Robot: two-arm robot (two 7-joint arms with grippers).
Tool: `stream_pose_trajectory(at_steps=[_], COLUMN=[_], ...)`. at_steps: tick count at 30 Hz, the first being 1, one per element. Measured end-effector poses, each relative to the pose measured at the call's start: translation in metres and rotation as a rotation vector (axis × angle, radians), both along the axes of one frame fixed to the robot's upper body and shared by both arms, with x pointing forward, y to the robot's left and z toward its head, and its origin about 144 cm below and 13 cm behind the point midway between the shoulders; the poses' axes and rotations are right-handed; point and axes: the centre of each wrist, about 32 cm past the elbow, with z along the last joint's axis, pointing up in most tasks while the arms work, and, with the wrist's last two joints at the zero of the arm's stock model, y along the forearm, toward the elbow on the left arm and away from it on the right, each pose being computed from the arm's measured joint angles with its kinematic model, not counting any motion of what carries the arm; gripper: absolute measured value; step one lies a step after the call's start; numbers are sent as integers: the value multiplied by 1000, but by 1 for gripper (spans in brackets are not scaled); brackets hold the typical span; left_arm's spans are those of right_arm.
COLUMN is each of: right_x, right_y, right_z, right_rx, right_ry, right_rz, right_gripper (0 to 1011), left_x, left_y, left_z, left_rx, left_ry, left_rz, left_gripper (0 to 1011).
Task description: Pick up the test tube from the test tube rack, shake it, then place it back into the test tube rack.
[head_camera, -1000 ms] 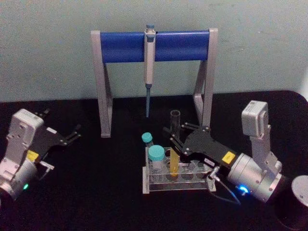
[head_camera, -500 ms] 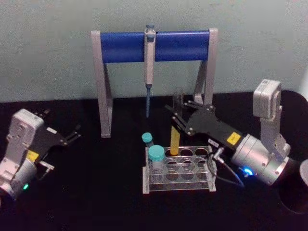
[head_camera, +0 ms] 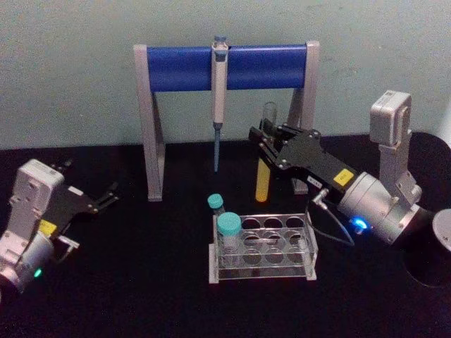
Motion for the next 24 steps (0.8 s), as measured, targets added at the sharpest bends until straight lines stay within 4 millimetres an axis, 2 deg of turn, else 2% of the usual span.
stream_pose_trajectory(at_steps=[11, 20, 24], right_x=[1, -14, -27], right_y=[-8, -24, -28], right_z=[0, 1, 0], right_rx=[-4, -29, -38], right_ry=[-5, -8, -1], right_rz=[-58, -103, -96], right_gripper=[233, 233, 233], left_x=[0, 0, 0], left_y=[0, 0, 0], left_z=[0, 0, 0], left_rx=[0, 0, 0], left_ry=[0, 0, 0], left_rz=[0, 0, 0], left_gripper=[1001, 1001, 1001])
